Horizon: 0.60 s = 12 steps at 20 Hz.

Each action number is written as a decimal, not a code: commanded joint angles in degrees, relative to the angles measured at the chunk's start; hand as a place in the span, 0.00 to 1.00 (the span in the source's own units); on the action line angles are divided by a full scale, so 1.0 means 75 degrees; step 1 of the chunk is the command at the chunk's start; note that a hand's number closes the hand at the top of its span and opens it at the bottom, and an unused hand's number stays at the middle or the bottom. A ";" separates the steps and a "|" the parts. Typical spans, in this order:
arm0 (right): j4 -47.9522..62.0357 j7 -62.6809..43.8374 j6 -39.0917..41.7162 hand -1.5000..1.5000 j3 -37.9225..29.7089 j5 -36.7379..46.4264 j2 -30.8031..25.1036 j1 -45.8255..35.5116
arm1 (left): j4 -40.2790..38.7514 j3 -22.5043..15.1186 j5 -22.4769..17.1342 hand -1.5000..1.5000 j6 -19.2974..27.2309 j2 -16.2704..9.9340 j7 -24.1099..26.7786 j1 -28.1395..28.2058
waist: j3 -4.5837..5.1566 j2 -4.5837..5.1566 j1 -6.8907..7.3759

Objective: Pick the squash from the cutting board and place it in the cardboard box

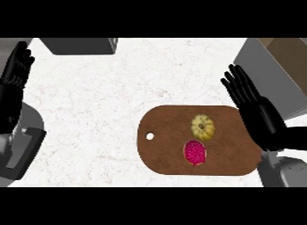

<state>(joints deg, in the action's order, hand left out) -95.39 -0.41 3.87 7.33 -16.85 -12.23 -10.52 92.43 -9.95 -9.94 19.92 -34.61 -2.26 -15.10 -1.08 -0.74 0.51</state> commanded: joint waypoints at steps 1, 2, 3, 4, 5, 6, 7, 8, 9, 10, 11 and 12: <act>-0.0634 -0.0187 -0.0414 0.00 0.0366 0.0885 -0.0065 -0.0289 | 0.0196 -0.0130 0.0200 0.50 -0.0302 -0.0094 -0.0177 -0.0145 | 0.0147 0.0075 -0.0087; -0.0846 -0.0506 -0.0682 0.00 0.0387 0.1418 -0.0374 -0.0939 | 0.0008 -0.0165 -0.0025 0.50 -0.0634 -0.0142 0.0123 -0.0002 | 0.0165 0.0064 -0.0070; -0.1090 -0.0525 -0.0489 0.00 0.0379 0.1828 -0.0905 -0.1178 | -0.0117 -0.0400 0.0054 0.50 -0.0720 0.0016 0.0467 0.0127 | 0.0186 0.0053 -0.0149; -0.1330 -0.0922 -0.0409 0.00 0.0216 0.2118 -0.1439 -0.1777 | 0.0137 -0.0655 0.0126 0.50 -0.0770 0.0012 0.0200 0.0069 | 0.0203 -0.0020 -0.0149; -0.1556 -0.0988 -0.0244 0.00 0.0200 0.2497 -0.1904 -0.2043 | -0.0038 -0.0824 0.0178 0.50 -0.0952 0.0039 0.0393 0.0082 | 0.0231 -0.0028 -0.0321; -0.1684 -0.1108 -0.0176 0.00 0.0278 0.2989 -0.2251 -0.2569 | 0.0061 -0.0943 0.0180 0.50 -0.1146 -0.0040 0.0399 0.0042 | 0.0263 -0.0081 -0.0246; -0.1231 -0.1271 0.0446 0.00 0.0508 0.3896 -0.3391 -0.2203 | -0.0024 -0.0933 0.0020 0.50 -0.1127 0.0066 0.0214 0.0091 | 0.0380 -0.0079 -0.0497; -0.1298 -0.1568 0.0338 0.00 0.0483 0.4218 -0.3546 -0.2273 | -0.0043 -0.1038 0.0006 0.50 -0.1282 0.0056 0.0291 0.0215 | 0.0274 -0.0029 -0.0413; -0.1331 -0.1827 0.0409 0.00 0.0715 0.4433 -0.3522 -0.2559 | -0.0163 -0.1130 -0.0036 0.50 -0.1403 0.0201 0.0582 0.0307 | 0.0240 0.0056 -0.0226; -0.1482 -0.1593 0.0495 0.00 0.0786 0.4588 -0.3612 -0.2349 | -0.0253 -0.1076 -0.0099 0.50 -0.1571 0.0227 0.0920 0.0322 | 0.0194 0.0079 -0.0237; -0.1756 -0.2121 0.0691 0.00 0.0947 0.4579 -0.3579 -0.2656 | -0.0210 -0.1055 -0.0185 0.50 -0.1647 0.0242 0.0758 0.0282 | 0.0180 0.0061 -0.0153; -0.1670 -0.1714 0.0747 0.00 0.1177 0.4913 -0.3606 -0.2681 | -0.0602 -0.1015 -0.0231 0.50 -0.1875 0.0285 0.1003 0.0100 | 0.0173 0.0115 -0.0163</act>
<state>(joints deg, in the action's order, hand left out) -106.10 -11.70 6.78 12.74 12.70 -35.00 -27.54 90.82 -16.90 -10.49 9.58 -33.40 2.41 -13.76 0.45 -0.44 -1.14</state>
